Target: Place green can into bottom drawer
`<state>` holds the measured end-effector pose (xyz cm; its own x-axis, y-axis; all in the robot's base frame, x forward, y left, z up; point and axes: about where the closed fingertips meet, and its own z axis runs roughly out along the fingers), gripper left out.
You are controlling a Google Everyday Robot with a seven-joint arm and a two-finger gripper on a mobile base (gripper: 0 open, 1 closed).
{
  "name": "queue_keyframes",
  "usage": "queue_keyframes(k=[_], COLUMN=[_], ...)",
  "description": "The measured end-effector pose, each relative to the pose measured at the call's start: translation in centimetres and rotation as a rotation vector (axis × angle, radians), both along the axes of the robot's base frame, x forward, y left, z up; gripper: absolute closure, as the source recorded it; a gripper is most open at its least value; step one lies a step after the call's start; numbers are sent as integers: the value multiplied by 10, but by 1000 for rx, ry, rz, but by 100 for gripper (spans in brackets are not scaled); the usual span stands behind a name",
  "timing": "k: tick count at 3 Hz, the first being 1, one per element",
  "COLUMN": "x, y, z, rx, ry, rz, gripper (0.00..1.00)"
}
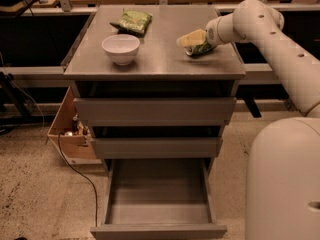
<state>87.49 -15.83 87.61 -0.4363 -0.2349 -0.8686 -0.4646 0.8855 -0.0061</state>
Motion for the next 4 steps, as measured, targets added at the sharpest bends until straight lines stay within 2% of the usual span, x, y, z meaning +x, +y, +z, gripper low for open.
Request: queue_keyframes(k=[1, 2, 3, 4], x=[-6, -11, -21, -42], y=[5, 7, 12, 39], z=[-12, -19, -8, 13], rx=[3, 0, -6, 0], ry=[27, 37, 15, -19], rz=[16, 25, 63, 178], gripper=[16, 37, 61, 84])
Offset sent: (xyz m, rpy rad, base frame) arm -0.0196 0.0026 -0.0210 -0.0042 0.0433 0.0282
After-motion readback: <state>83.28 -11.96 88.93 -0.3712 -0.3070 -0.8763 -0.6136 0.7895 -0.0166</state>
